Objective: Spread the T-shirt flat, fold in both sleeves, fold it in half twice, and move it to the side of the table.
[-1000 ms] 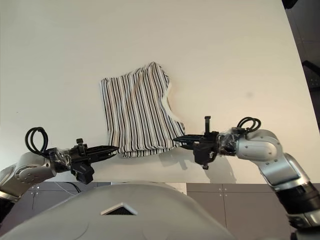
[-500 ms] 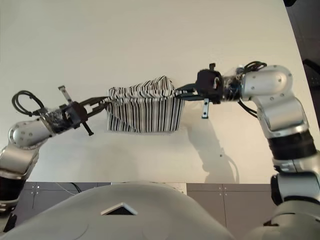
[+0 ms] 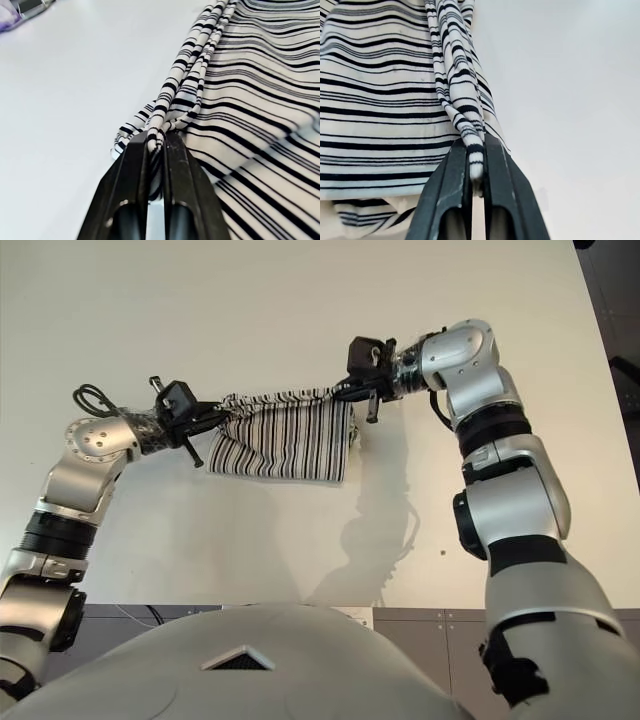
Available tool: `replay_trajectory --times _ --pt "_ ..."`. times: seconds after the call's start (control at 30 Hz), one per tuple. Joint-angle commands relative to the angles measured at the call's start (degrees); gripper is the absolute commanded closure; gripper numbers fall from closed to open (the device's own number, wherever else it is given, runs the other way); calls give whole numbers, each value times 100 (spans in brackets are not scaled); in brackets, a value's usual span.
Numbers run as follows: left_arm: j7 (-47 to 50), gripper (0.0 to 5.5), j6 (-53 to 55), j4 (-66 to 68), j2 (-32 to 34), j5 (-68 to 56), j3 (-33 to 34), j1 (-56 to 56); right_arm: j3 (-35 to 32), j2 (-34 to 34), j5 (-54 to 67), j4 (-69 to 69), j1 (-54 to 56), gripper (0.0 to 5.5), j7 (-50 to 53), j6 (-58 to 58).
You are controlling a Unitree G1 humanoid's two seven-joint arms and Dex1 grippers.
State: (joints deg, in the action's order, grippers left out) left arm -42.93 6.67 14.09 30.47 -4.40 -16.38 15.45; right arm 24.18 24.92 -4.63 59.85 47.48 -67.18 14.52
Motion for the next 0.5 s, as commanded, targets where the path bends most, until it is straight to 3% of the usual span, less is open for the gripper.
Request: replay_trajectory --times 0.03,0.1,0.3,0.4,0.5 --pt "573 451 -152 600 -307 392 110 309 -277 -75 -119 308 -35 454 461 81" --pt "1096 417 -566 721 -555 316 504 379 -554 -147 -16 336 -109 416 923 112" --pt "2008 413 -853 417 -960 252 1160 306 -1301 -376 407 -147 -373 412 1441 98" --pt "2067 413 -1327 -77 -774 831 840 69 -1290 -610 582 -928 -793 412 1219 153" --pt "1390 413 -1996 -751 -597 1058 190 -376 -1099 -799 687 -1613 -1283 412 862 -23"
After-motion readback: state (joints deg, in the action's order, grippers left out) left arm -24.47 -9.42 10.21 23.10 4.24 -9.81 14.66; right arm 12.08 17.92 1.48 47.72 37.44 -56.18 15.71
